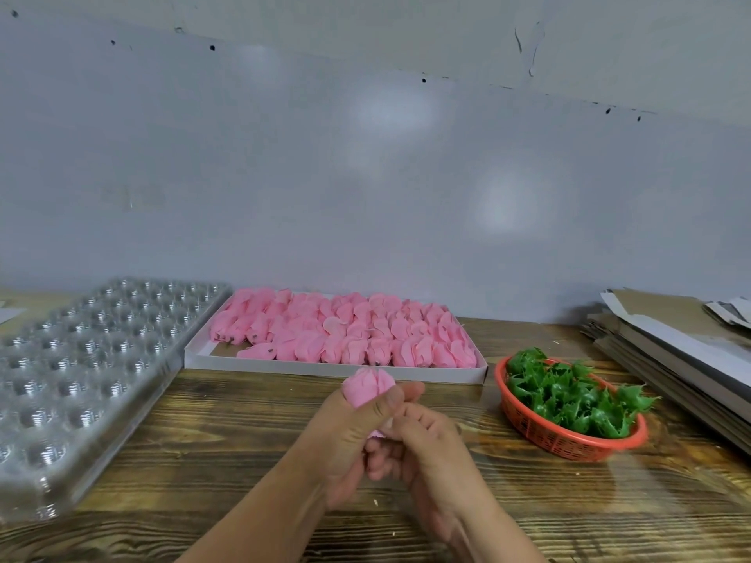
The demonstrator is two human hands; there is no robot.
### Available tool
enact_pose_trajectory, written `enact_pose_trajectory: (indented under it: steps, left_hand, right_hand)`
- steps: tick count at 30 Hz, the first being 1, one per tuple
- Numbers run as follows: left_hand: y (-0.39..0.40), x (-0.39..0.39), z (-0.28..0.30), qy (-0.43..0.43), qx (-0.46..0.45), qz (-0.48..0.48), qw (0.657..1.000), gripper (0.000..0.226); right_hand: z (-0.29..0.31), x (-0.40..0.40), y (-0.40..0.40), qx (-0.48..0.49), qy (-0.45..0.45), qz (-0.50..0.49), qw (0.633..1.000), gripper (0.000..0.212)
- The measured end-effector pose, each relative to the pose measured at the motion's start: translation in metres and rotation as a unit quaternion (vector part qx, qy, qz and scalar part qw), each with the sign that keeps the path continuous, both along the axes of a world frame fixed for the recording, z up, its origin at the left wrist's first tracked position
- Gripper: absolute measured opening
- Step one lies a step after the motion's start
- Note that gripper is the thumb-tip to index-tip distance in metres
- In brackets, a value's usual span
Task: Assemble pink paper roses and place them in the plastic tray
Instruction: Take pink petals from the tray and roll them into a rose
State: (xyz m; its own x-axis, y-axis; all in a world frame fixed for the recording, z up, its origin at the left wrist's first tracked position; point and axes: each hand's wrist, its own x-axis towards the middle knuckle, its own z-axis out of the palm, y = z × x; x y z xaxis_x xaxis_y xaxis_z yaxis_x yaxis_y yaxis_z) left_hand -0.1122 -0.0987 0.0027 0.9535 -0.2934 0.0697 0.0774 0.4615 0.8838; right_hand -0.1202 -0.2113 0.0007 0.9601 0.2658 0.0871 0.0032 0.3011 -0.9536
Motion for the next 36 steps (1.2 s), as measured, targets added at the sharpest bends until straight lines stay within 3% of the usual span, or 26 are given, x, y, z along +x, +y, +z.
enact_pose_trajectory:
  steps: [4,6,8,11,16,18,20,23,25,30,32,36]
  left_hand:
    - [-0.006,0.005,-0.004,0.022,-0.013,0.054,0.998,0.043]
    - [-0.007,0.007,-0.005,0.033,-0.029,0.083,0.996,0.042]
    - [-0.009,0.007,-0.005,0.035,-0.028,0.094,0.995,0.04]
    - [-0.007,0.003,-0.002,0.035,0.003,0.069,0.997,0.046]
    - [0.001,-0.001,0.001,0.037,0.029,-0.003,0.999,0.049]
    - [0.0,0.001,-0.001,0.045,0.02,0.008,0.999,0.052]
    - [-0.004,0.004,-0.003,0.051,-0.003,0.04,0.998,0.055]
    - [-0.009,0.006,-0.005,0.053,-0.036,0.077,0.995,0.047]
    - [-0.009,0.006,-0.006,0.043,-0.032,0.081,0.995,0.047]
    - [0.0,0.001,-0.002,0.024,0.024,0.008,0.999,0.038]
    - [0.002,0.001,-0.001,0.024,0.025,-0.019,0.999,0.034]
    - [0.006,0.002,0.0,0.015,0.038,-0.049,0.998,0.051]
  right_hand:
    - [0.0,-0.001,0.005,-0.074,-0.09,-0.057,0.992,0.008]
    - [-0.004,0.001,0.006,-0.125,-0.145,-0.104,0.976,0.019]
    - [-0.007,0.002,0.006,-0.134,-0.165,-0.124,0.969,0.017]
    - [-0.004,0.002,0.004,-0.094,-0.132,-0.098,0.982,0.005]
    - [0.0,0.001,0.001,-0.007,0.003,0.019,1.0,0.007]
    - [-0.001,0.001,0.001,-0.012,0.01,0.016,1.0,0.012]
    - [-0.002,-0.001,0.004,-0.062,-0.049,-0.033,0.996,0.013]
    - [-0.005,0.0,0.006,-0.174,-0.167,-0.131,0.962,0.018]
    - [-0.006,0.001,0.006,-0.188,-0.186,-0.146,0.953,0.015]
    - [-0.003,0.002,0.002,-0.067,-0.066,-0.03,0.995,0.006]
    - [-0.003,0.004,-0.001,-0.04,-0.011,0.028,0.999,0.013]
    - [-0.003,0.005,-0.006,0.008,0.052,0.096,0.994,0.011]
